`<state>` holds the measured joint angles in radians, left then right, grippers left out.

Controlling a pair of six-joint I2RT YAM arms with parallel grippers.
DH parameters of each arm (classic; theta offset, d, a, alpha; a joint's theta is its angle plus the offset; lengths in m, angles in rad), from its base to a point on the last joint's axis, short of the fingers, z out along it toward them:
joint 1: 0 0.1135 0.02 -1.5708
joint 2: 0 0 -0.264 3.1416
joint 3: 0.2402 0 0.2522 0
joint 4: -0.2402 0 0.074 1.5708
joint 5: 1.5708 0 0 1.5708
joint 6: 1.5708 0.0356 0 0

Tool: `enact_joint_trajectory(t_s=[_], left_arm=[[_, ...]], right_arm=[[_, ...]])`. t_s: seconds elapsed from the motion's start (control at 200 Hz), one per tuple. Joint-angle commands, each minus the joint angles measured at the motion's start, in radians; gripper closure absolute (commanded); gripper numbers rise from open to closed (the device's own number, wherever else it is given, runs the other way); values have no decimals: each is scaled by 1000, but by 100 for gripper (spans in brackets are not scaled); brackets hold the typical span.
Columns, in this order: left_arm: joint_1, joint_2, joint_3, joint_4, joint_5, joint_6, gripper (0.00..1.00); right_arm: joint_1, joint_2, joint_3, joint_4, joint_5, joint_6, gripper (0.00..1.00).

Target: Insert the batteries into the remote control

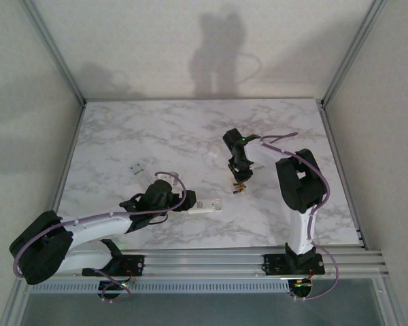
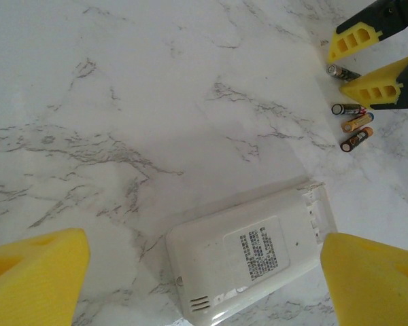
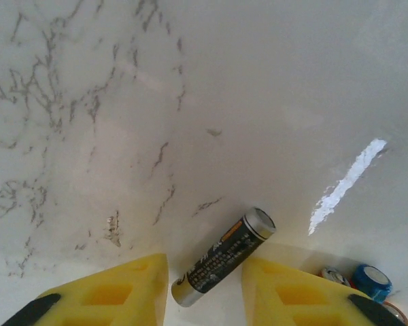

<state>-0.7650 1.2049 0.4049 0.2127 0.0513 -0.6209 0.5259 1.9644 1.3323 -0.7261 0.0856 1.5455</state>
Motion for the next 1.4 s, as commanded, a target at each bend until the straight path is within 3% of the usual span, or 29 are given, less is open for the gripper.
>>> enact_joint_trajectory(t_s=[0.0,0.205,0.305,0.391,0.516,0.601,0.681,0.791,0.891,1.242,1.397], left_arm=[[-2,-22,-14,14,-33,7,12],[-4,-37,-12,2,-32,-6,12],[-4,-50,-4,-12,-23,-31,12],[-4,-64,7,-41,-15,-65,12],[-3,-89,27,-118,-32,-133,12],[-3,-103,43,-171,-32,-162,9],[-3,-117,47,-190,-11,-174,8],[-3,-121,40,-171,47,-205,8],[-3,-103,32,-145,73,-251,12],[-55,41,60,-71,101,-296,19],[-78,114,84,-42,107,-298,24]], right_arm=[[-13,27,4,7,42,-32,72],[-19,4,-28,27,54,-84,89],[-22,-38,-42,73,58,-194,100],[-13,-93,-44,106,70,-372,100],[21,-215,-94,132,62,-770,100],[44,-346,-184,160,-99,-1012,100],[68,-473,-290,175,-262,-1123,100],[85,-614,-437,227,-449,-1150,96],[104,-669,-506,241,-527,-1143,95],[209,-540,-554,367,-570,-1110,96],[216,-436,-519,375,-532,-1082,96]])
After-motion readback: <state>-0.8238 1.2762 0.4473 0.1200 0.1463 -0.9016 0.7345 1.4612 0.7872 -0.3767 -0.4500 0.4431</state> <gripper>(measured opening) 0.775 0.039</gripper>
